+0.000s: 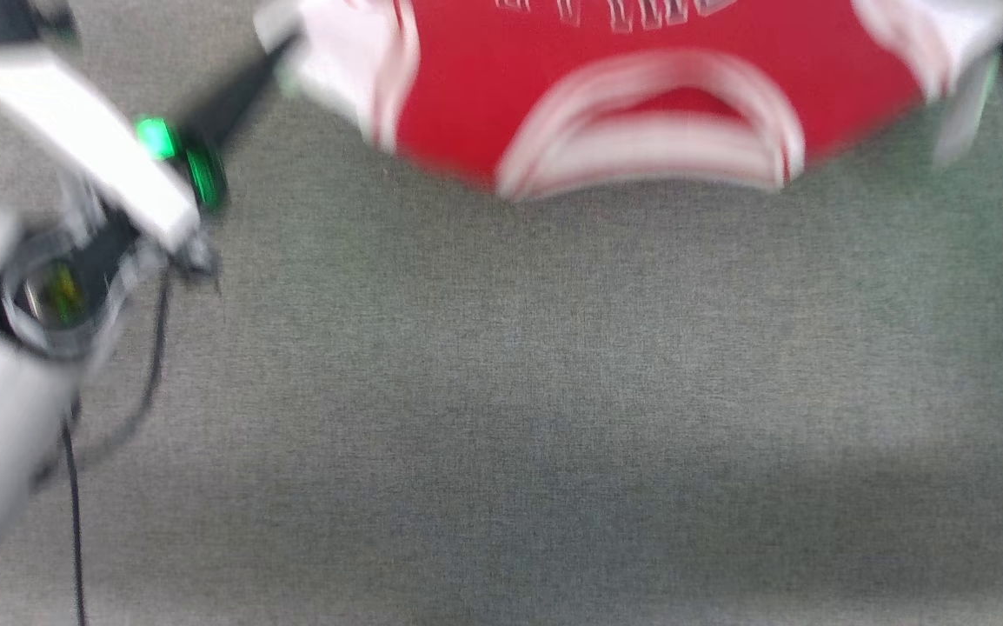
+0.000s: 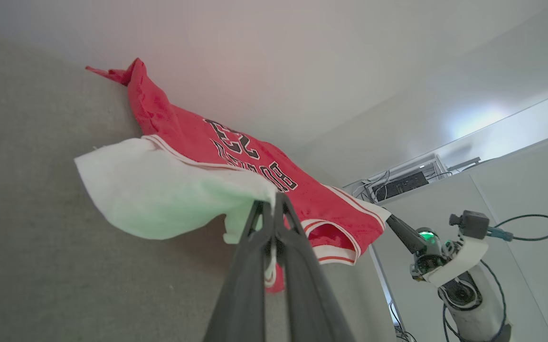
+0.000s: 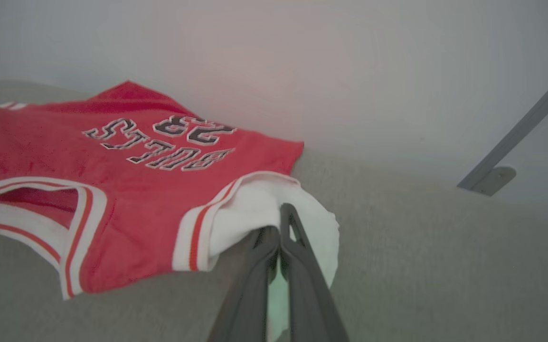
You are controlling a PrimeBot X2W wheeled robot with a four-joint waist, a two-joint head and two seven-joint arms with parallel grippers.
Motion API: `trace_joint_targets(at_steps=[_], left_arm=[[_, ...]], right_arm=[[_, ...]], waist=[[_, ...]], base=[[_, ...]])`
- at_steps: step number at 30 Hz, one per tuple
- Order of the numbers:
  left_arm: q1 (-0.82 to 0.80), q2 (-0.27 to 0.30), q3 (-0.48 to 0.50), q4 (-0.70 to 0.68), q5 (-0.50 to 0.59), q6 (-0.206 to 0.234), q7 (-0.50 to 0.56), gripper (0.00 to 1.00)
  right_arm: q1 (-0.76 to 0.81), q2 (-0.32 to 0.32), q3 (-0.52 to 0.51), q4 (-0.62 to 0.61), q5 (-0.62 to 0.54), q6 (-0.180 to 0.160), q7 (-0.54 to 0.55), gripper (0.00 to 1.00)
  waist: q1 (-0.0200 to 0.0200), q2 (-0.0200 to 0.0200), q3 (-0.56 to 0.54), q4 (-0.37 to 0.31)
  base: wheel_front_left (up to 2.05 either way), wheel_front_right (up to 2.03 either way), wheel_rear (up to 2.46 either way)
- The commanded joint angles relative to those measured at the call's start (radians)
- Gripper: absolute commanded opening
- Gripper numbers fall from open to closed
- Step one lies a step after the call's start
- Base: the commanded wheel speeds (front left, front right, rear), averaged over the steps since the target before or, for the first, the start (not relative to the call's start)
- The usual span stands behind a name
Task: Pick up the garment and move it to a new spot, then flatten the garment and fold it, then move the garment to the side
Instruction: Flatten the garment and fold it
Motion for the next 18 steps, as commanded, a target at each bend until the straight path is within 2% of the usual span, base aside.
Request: trace_joint_targets(at_steps=[1,5,9,15,18], left_arm=[[0.046,0.012,0.011,-0.037,-0.005,0.000,-0.001,0.00],[0.233,0.058,-0.023,-0.122,0.053,0.000,-0.004,0.00],[0.377,0.095,-0.061,-0.179,0.107,0.000,-0.032,0.00],[0.504,0.152,-0.093,-0.236,0.163,0.000,-0.086,0.00],[0.557,0.188,-0.092,-0.284,0.157,0.000,-0.118,0.00]], right_arm=[[0.059,-0.023,-0.010,-0.040,0.019,0.000,0.028,0.00],[0.299,-0.075,-0.066,-0.183,0.063,0.000,0.136,0.00],[0.508,-0.081,-0.136,-0.304,0.085,0.000,0.233,0.00],[0.752,-0.046,-0.274,-0.455,0.071,0.000,0.352,0.00],[0.860,-0.023,-0.330,-0.535,0.063,0.000,0.416,0.00]], waist=[[0.0000,0.0000,-0.011,0.002],[0.0000,0.0000,-0.052,0.013],[0.0000,0.0000,-0.094,0.022],[0.0000,0.0000,-0.130,0.043],[0.0000,0.0000,-0.137,0.048]], base=[[0.00,0.00,0.00],[0.00,0.00,0.00],[0.00,0.00,0.00],[0.00,0.00,0.00],[0.00,0.00,0.00]])
